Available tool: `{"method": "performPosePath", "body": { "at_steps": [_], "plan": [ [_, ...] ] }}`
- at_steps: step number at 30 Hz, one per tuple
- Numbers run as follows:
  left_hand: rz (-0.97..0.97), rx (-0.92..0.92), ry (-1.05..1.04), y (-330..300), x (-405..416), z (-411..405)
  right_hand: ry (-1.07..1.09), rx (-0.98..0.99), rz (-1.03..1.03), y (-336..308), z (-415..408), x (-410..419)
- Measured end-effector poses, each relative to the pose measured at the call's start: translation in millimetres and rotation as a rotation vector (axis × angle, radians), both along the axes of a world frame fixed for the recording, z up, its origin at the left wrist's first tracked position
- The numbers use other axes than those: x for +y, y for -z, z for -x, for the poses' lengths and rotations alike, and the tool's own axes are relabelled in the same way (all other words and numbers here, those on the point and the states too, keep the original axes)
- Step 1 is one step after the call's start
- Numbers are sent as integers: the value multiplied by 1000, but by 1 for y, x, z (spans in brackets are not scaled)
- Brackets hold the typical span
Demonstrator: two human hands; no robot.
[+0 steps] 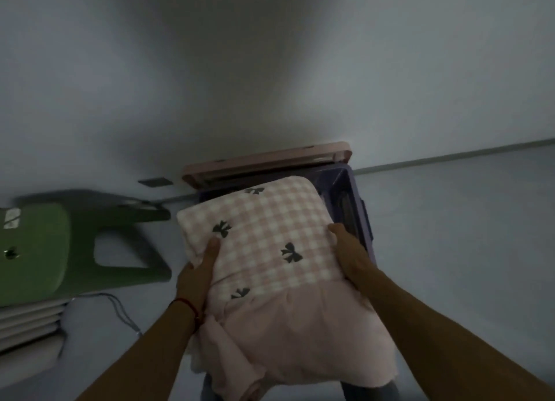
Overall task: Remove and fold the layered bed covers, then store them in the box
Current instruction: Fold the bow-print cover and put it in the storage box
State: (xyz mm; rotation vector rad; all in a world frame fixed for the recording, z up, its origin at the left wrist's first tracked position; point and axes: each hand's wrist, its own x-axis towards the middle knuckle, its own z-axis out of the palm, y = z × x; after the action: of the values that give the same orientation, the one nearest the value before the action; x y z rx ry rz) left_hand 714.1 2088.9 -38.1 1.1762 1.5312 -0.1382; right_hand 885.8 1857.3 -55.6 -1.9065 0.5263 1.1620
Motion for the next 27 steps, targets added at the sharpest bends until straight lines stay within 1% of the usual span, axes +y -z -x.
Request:
{"method": "performPosePath", "body": {
  "at_steps": [1,2,3,4,7,9,11,15,18,19,20,21,22,23,24,25,26,27],
  "plan": [
    [-13,8,24,19,1,-11,14,26,-13,25,-5,0],
    [-36,10,48,51,5,-24,35,26,-35,59,-14,3],
    [-49,10,93,62,7,-33,50,20,-49,70,-19,2],
    [-59,13,122,88,13,-45,67,22,-61,97,-25,5],
    [-42,-11,166,162,27,-74,100,14,-73,172,-36,8],
    [-26,-32,187,205,34,-93,113,-22,-101,215,-44,12],
    [-21,-25,206,246,38,-100,106,-61,-86,255,-45,14],
    [-1,-23,222,310,40,-99,96,-100,-27,314,-41,18],
    [60,-24,234,344,40,-101,37,-95,5,336,-46,25],
    [46,-13,233,350,40,-102,2,-98,8,337,-49,27],
    [-17,27,238,352,35,-101,-47,-100,23,332,-49,24],
    [-166,72,269,352,35,-102,-143,-154,33,331,-51,23],
    [-357,126,371,342,29,-100,-283,-214,69,315,-49,19],
    [-619,124,514,332,24,-100,-428,-280,51,302,-48,19],
    [-831,71,720,319,18,-98,-583,-314,15,289,-45,17],
    [-937,-19,962,306,13,-98,-742,-310,-40,281,-42,12],
    [-929,-61,1217,295,14,-98,-902,-289,-69,265,-40,13],
    [-860,-24,1439,288,17,-96,-1056,-291,-71,258,-36,9]
  ]
}}
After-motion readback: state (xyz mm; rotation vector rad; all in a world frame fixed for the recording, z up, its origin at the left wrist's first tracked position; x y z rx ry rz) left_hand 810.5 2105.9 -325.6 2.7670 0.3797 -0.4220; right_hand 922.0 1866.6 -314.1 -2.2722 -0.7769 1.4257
